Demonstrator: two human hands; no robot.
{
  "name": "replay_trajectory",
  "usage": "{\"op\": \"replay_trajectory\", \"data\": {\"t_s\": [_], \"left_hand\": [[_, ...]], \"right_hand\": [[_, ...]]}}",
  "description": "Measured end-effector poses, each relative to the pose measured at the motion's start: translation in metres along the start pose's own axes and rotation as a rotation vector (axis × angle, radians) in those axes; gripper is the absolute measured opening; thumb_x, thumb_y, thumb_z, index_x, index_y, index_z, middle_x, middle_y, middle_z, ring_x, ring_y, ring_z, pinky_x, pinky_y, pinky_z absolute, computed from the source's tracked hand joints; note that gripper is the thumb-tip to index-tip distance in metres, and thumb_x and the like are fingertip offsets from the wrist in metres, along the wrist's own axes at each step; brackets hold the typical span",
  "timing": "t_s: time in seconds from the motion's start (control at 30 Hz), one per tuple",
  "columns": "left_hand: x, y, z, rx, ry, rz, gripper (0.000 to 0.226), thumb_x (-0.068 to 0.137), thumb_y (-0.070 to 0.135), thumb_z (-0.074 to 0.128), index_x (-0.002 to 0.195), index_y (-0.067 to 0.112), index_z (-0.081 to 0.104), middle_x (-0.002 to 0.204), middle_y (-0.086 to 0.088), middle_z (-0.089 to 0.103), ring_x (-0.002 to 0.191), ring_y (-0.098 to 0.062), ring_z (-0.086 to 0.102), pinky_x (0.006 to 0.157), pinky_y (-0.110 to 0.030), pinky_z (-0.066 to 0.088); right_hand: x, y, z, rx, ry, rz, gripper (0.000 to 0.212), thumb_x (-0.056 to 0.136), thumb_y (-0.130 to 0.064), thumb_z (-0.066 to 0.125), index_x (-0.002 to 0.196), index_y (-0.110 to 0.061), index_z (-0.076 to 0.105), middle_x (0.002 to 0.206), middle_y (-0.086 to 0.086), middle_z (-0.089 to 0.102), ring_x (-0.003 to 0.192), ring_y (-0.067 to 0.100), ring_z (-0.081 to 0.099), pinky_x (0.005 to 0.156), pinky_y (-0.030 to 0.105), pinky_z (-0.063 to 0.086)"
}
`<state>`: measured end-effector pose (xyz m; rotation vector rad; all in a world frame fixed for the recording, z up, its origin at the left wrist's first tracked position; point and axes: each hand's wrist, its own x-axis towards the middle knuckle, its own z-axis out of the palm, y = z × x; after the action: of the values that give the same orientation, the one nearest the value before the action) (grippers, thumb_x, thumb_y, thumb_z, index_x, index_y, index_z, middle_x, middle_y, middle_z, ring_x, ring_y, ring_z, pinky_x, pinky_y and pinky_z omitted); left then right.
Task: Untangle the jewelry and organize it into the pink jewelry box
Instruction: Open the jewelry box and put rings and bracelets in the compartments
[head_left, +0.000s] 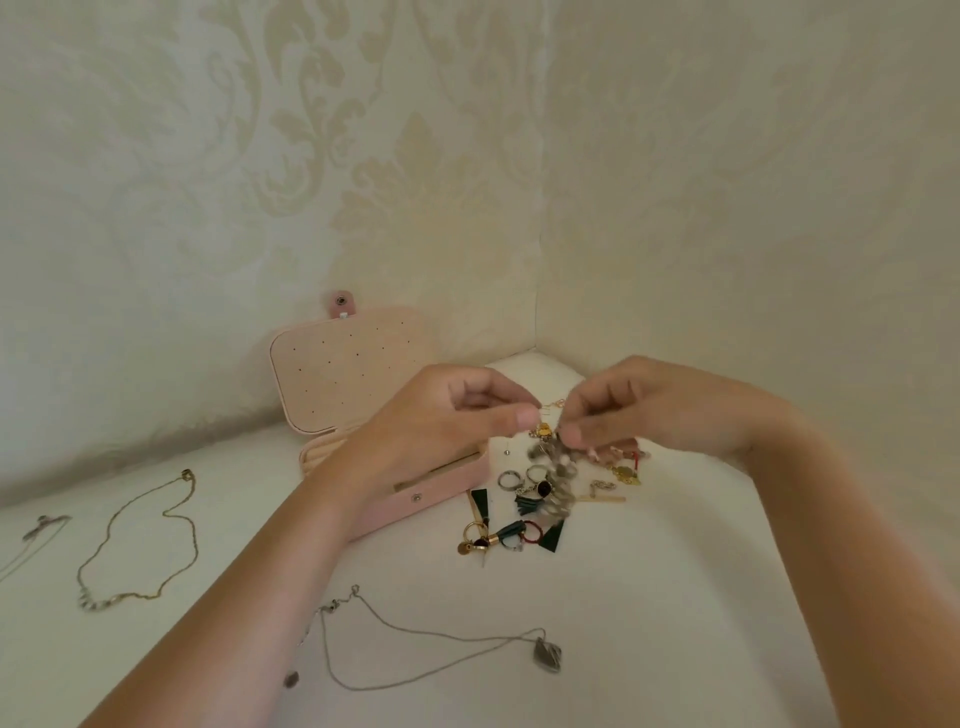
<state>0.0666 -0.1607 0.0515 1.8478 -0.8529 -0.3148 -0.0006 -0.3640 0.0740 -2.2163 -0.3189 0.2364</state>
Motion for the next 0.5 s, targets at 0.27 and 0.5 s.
{"op": "replay_trajectory", "data": {"t_s": [0.27, 0.5], "left_hand": [[-0.003, 0.006, -0.003, -0.239, 0.018, -0.018, 0.014, 0.069, 0.023, 0.071, 0.082, 0.019, 0.072, 0.081, -0.003, 0.072, 0.075, -0.014, 0.066, 0.078, -0.025, 0.054], [0.000, 0.002, -0.023, -0.243, 0.124, -0.196, 0.017, 0.080, 0.021, 0.065, 0.085, 0.005, 0.066, 0.076, -0.006, 0.070, 0.069, -0.019, 0.071, 0.055, -0.022, 0.057]], "right_hand": [[0.015, -0.003, 0.010, 0.445, 0.302, -0.298, 0.015, 0.085, -0.024, 0.061, 0.081, -0.010, 0.064, 0.072, 0.006, 0.056, 0.062, 0.012, 0.049, 0.056, 0.019, 0.038], [0.029, 0.005, 0.022, 0.317, 0.559, -0.097, 0.011, 0.086, -0.025, 0.066, 0.080, -0.016, 0.070, 0.063, -0.001, 0.060, 0.058, 0.010, 0.048, 0.058, 0.021, 0.040]]}}
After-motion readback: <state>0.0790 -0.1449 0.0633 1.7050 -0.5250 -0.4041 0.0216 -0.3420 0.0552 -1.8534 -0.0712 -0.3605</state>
